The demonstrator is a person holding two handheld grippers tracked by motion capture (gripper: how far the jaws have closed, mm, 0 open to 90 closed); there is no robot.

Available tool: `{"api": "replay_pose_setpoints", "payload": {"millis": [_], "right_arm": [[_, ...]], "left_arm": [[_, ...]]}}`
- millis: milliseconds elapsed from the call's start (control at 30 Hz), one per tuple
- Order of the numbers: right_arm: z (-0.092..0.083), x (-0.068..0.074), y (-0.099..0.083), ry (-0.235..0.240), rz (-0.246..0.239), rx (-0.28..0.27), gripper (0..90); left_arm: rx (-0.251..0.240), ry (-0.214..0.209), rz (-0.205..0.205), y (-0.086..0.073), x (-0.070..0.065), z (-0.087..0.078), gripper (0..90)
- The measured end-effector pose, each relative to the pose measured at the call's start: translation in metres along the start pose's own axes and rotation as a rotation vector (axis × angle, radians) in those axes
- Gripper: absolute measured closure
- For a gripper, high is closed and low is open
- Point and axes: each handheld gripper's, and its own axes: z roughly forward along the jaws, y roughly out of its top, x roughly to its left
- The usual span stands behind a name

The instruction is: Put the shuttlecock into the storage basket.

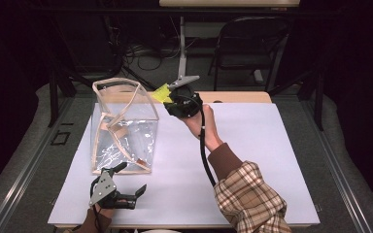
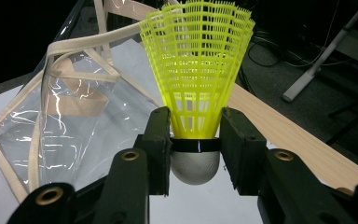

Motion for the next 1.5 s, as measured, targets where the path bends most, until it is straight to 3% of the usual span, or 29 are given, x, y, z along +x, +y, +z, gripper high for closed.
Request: {"api": "replay_pose_setpoints", "payload": {"millis": [800, 1500], "right_arm": [[0.002, 0.012, 0.03, -0.002, -0.058, -0.017, 64.5], [0.015, 0.018, 0.048, 0.013, -0.049, -0.028, 64.5]], "left_arm": [[-0.007, 0.001, -0.004, 0.0, 0.0, 0.0, 0.0], [-0.009, 0.0, -0.003, 0.001, -0.001, -0.001, 0.0]]}}
